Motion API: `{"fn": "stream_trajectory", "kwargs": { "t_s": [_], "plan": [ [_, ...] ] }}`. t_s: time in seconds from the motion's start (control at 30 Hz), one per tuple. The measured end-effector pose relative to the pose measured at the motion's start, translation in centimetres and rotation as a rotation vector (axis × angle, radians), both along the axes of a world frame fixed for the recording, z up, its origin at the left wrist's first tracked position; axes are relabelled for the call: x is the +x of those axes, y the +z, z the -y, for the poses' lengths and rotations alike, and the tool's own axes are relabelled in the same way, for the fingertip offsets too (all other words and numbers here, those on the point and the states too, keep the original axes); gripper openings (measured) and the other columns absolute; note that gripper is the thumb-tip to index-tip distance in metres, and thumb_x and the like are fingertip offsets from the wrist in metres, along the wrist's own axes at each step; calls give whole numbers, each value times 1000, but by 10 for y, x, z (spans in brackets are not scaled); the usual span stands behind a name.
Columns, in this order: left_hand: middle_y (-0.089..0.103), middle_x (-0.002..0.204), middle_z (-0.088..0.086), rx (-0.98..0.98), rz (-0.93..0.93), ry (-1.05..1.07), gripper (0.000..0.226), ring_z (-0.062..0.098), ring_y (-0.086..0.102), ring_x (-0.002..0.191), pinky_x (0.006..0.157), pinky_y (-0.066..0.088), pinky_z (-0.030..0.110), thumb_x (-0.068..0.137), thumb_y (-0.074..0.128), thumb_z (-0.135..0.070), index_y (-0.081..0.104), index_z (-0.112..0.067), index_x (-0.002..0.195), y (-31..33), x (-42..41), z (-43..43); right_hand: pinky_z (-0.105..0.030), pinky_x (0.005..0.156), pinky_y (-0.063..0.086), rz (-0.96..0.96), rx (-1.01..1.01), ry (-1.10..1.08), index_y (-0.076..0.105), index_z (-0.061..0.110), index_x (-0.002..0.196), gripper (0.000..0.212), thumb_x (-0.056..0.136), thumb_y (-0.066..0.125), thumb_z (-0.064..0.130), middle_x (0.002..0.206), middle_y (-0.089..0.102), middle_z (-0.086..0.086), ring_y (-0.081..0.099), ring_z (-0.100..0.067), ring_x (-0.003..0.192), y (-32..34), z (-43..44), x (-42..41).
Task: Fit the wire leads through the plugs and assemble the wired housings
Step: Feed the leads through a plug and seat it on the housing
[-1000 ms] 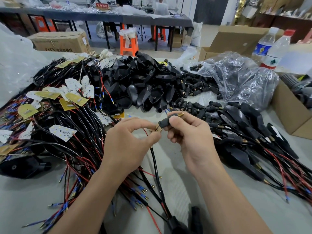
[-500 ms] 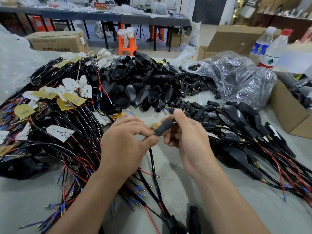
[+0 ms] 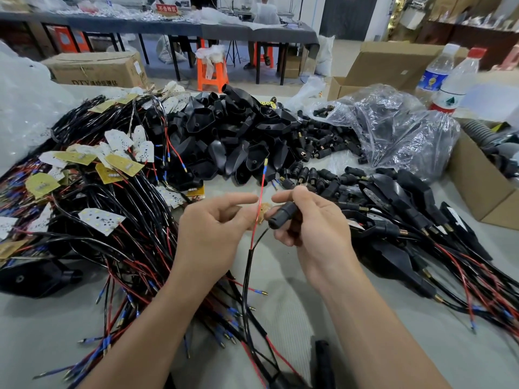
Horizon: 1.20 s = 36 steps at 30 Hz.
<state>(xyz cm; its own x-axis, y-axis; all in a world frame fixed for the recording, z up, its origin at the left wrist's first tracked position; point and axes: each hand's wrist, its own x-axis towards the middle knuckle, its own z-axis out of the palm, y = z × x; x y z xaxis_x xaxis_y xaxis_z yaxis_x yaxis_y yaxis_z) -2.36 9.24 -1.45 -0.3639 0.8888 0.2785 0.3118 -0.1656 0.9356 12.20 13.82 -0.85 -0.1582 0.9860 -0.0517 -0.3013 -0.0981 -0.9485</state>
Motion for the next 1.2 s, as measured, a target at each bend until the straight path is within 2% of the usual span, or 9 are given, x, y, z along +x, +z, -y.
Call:
{"fn": "stream_trajectory", "kwargs": {
  "t_s": [0.1, 0.17, 0.3, 0.43, 0.5, 0.6, 0.83, 1.03, 1.2],
  "plan": [
    [78, 76, 2, 51, 251, -118, 24, 12, 72, 68, 68, 59, 22, 93, 71, -13, 83, -34, 94, 5, -3, 0, -25, 40, 29, 124, 62, -21, 69, 8, 79, 38, 106, 45, 18, 62, 69, -14, 51, -19, 40, -1, 1, -1],
    [76, 71, 2, 67, 301, -144, 26, 11, 69, 65, 66, 57, 20, 90, 74, -10, 84, -33, 90, 7, -5, 1, -23, 38, 29, 169, 84, -44, 69, 10, 77, 40, 106, 46, 21, 59, 69, -12, 51, -18, 39, -2, 1, -1],
    [72, 64, 3, 63, 203, -90, 27, 9, 63, 60, 62, 53, 19, 81, 77, -4, 84, -30, 77, 8, -6, 2, -19, 38, 37, 44, 8, -195, 70, 6, 82, 43, 109, 45, 28, 66, 72, -13, 53, -13, 42, -2, 3, -4],
    [72, 65, 4, 22, -22, -82, 17, 24, 65, 59, 58, 54, 38, 75, 74, -20, 82, -35, 77, 8, -6, 7, -22, 40, 36, -167, -105, -324, 70, 6, 82, 45, 110, 43, 30, 73, 74, -15, 53, -14, 46, 0, 0, -3],
    [71, 63, -9, 34, -219, -80, 18, 11, 65, 56, 53, 52, 25, 75, 70, -24, 80, -39, 79, 8, -4, 11, -22, 40, 37, -191, -114, -345, 70, 6, 82, 45, 110, 43, 30, 75, 75, -17, 54, -14, 46, 0, 0, -2],
    [68, 61, -15, 33, -395, -29, 13, 7, 64, 54, 55, 46, 12, 74, 68, -28, 78, -36, 73, 8, -2, 15, -22, 40, 40, -184, -107, -360, 69, 7, 83, 44, 110, 43, 30, 76, 76, -17, 57, -13, 47, -1, 0, -2],
    [67, 58, -13, -14, -370, -4, 9, 7, 60, 51, 53, 45, 11, 74, 72, -26, 75, -33, 68, 6, 2, 14, -23, 42, 42, -145, -58, -376, 68, 6, 82, 42, 109, 45, 28, 74, 74, -17, 55, -18, 48, 0, 0, -1],
    [67, 56, -13, -33, -383, -27, 18, 8, 61, 50, 51, 43, 10, 76, 79, -17, 74, -30, 65, 6, 5, 16, -26, 57, 53, -78, 22, -370, 70, 11, 77, 40, 108, 49, 26, 74, 74, -13, 64, -18, 54, 0, -1, -1],
    [67, 54, -11, -40, -339, -118, 19, 8, 58, 45, 47, 46, 19, 78, 82, -22, 74, -31, 63, 10, 7, 18, -25, 58, 53, -78, 61, -406, 70, 12, 74, 40, 106, 51, 23, 71, 73, -12, 64, -18, 54, -2, -3, -1]
  ]
}}
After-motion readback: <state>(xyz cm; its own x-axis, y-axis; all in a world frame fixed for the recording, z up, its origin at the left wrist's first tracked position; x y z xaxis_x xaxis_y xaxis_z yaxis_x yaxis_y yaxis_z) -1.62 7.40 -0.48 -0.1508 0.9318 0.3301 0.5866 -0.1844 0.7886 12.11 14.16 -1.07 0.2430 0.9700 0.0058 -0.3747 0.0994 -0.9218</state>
